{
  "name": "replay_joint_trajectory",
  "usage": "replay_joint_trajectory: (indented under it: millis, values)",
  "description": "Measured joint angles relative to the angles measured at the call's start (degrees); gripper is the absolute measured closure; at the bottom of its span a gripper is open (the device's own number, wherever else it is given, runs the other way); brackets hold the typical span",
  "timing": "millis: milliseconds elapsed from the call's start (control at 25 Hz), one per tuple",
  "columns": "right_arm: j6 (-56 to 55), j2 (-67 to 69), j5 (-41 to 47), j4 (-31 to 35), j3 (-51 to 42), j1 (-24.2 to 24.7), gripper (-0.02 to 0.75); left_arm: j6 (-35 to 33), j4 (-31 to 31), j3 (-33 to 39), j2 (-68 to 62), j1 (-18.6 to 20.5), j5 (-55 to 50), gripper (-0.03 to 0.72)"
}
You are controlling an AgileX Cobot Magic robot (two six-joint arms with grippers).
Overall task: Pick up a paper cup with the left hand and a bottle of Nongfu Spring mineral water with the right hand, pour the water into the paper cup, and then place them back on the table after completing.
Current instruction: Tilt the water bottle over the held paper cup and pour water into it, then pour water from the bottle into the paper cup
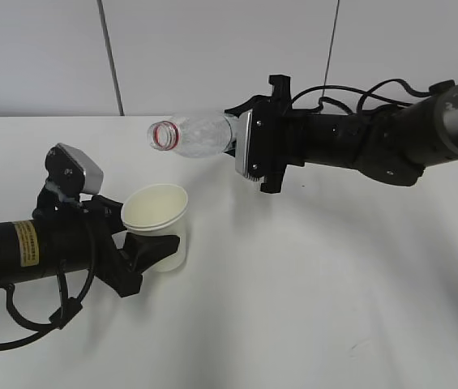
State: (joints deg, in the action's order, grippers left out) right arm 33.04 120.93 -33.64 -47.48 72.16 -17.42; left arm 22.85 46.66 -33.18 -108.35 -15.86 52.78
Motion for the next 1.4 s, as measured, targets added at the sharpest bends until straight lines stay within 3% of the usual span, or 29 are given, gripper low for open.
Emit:
replay_joint_trajectory:
  millis: [560,1400]
  values:
    - [13.8,0.0,-2.6,4.2,0.2,0.0,0.321,0.0,2.8,0.0,0.0,0.0,0.3,0.246]
    - [26.0,0.0,-4.8,4.8,0.2,0.0,0.322,0.0,2.8,0.0,-0.1,0.0,0.0,0.248]
